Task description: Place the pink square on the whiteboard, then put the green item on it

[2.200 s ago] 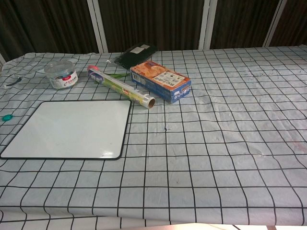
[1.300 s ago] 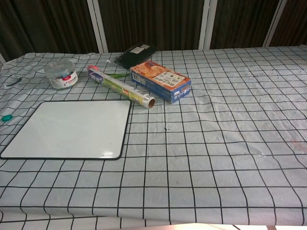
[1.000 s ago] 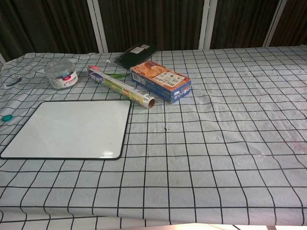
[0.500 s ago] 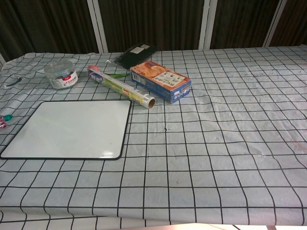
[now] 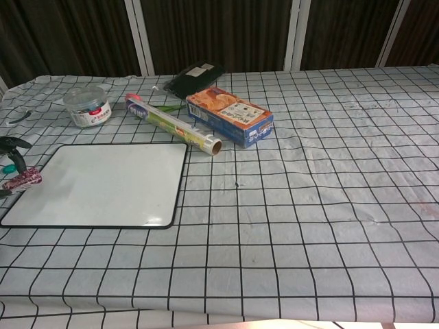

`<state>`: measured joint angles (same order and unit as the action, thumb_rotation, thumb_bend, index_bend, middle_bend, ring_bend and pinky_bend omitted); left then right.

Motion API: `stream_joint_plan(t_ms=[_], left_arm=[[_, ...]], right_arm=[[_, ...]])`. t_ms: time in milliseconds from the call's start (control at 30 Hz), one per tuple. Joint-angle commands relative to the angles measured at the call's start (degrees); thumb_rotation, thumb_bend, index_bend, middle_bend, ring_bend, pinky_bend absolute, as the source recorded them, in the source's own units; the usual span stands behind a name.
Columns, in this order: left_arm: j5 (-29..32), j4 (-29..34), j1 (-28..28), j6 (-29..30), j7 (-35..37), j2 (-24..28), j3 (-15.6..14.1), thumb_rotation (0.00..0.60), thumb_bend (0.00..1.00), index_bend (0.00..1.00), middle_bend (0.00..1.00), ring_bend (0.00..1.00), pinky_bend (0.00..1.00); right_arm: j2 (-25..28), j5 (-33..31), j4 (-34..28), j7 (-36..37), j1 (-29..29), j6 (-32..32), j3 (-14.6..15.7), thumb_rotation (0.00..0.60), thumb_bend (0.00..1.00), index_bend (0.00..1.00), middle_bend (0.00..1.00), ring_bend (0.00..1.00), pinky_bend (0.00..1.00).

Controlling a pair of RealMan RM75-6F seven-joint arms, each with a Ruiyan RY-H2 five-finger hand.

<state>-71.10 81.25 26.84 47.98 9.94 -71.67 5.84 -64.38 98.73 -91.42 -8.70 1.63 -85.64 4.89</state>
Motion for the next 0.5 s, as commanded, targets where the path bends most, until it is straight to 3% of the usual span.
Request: stream_joint_plan(t_ms=[33, 267, 500], left_arm=[[-0.1, -0.1, 0.0, 0.2, -0.1, -0.3, -0.1, 0.6, 0.33, 0.46, 0.06, 0.0, 0.0], [-3.3, -1.3, -0.4, 6.0, 1.0, -5.9, 0.5, 0.6, 0.33, 0.44, 0.06, 0.0, 0.0], [-7.6, -6.8, -0.4, 11.9, 4.3, -12.6, 0.8, 0.6, 0.33, 0.43, 0.06, 0.0, 0.0]], right_arm=[[0.0, 0.0, 0.0, 0.0, 0.0, 0.0, 0.0, 0.6, 0.25, 0.0, 0.0, 0.0, 0.05], [0.0, 0.0, 0.0, -0.1, 0.0, 0.1, 0.0, 0.6, 0.25, 0.0, 0.0, 0.0, 0.05], [0.2, -0.1, -0.1, 0.2, 0.0, 0.1, -0.1, 0.6, 0.25, 0.0, 0.0, 0.0, 0.05]])
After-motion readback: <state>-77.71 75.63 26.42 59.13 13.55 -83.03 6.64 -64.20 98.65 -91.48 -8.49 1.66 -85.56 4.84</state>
